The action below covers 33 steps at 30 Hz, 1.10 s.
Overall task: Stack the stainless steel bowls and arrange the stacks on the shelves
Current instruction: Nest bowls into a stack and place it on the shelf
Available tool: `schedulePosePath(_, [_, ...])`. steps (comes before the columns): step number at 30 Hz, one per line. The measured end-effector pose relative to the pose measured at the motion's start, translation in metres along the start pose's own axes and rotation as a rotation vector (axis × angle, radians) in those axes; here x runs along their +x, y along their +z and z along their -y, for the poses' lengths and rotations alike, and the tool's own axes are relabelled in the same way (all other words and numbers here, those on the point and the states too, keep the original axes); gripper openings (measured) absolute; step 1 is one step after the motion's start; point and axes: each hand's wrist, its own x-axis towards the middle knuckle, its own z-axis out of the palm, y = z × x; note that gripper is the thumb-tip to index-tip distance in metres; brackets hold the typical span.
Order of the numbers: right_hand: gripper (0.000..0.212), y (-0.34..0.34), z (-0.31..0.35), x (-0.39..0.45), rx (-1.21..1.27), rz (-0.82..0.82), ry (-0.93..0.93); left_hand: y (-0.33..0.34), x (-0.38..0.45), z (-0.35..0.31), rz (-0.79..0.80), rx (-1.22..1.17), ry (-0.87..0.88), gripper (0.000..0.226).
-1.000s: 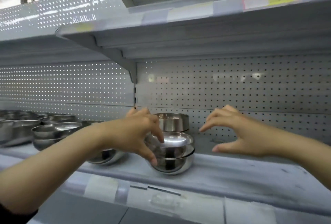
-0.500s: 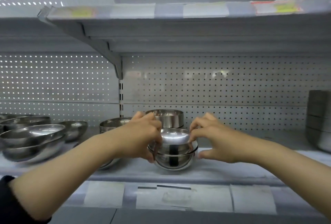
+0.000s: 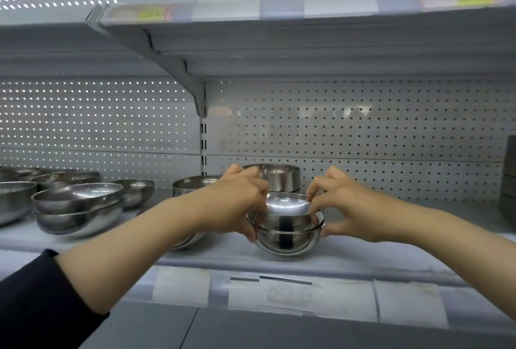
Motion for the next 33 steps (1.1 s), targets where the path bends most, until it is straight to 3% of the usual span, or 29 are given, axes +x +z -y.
schedulePosePath(5, [0.026,-0.012,0.002,0.009,-0.03,0.015,-0.033,-0.011,-0.004,0.009,-0.006,0.01,-0.006,0.03])
schedulePosePath(14, [0.024,-0.049,0.051,0.088,-0.06,-0.156,-0.169,-0.059,-0.068,0.076,-0.118,0.111,-0.143,0.031])
schedulePosePath(22, [0.028,-0.017,0.076,0.133,-0.026,-0.131,-0.232,-0.038,-0.105,0.099,0.012,0.161,-0.226,0.035])
schedulePosePath(33, [0.022,0.011,0.078,0.137,0.006,-0.059,-0.216,-0.013,-0.108,0.105,0.108,0.132,-0.202,0.035])
